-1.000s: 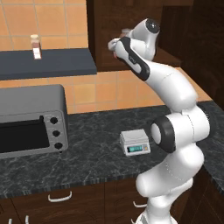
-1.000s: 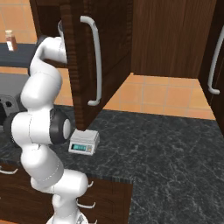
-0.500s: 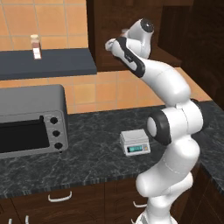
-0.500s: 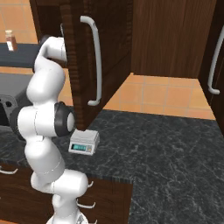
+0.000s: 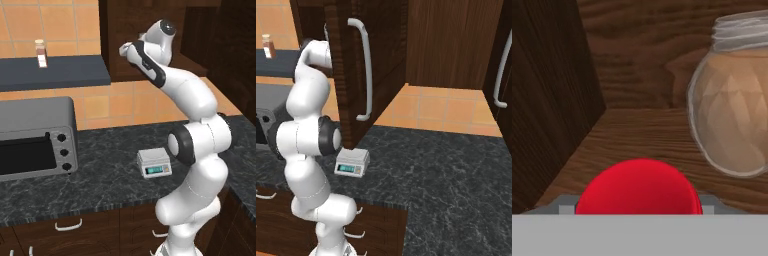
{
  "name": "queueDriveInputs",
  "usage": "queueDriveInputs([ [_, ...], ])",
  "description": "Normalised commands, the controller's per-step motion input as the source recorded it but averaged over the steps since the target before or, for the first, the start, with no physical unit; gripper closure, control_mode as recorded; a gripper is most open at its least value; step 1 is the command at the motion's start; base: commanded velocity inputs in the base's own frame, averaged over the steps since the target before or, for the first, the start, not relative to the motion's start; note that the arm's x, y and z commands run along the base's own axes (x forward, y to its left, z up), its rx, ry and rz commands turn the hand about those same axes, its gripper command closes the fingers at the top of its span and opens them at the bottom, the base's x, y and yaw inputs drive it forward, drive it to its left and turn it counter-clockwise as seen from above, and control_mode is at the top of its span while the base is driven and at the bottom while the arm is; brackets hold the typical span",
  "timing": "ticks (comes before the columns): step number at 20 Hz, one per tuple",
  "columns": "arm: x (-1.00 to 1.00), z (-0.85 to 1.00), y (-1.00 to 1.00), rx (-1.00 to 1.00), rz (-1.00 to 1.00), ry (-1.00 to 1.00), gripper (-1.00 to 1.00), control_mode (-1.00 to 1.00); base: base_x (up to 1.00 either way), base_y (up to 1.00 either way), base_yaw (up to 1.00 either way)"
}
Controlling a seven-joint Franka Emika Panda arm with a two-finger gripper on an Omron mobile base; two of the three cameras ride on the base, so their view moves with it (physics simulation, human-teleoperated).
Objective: Pick the jam and place it on the digital scale for weighing, and close the cabinet.
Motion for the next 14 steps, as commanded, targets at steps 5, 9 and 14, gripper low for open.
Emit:
queueDriveInputs([
  [5,-0.89,0.00,0.03,0.01,0.00,-0.09,1.00,-1.00,0.00,0.00,0.00],
  [9,-1.00,0.00,0.00,0.06,-0.14,-0.06,1.00,-1.00,0.00,0.00,0.00],
  [14,-1.00,0.00,0.00,0.14,-0.33,-0.07,1.00,-1.00,0.00,0.00,0.00],
])
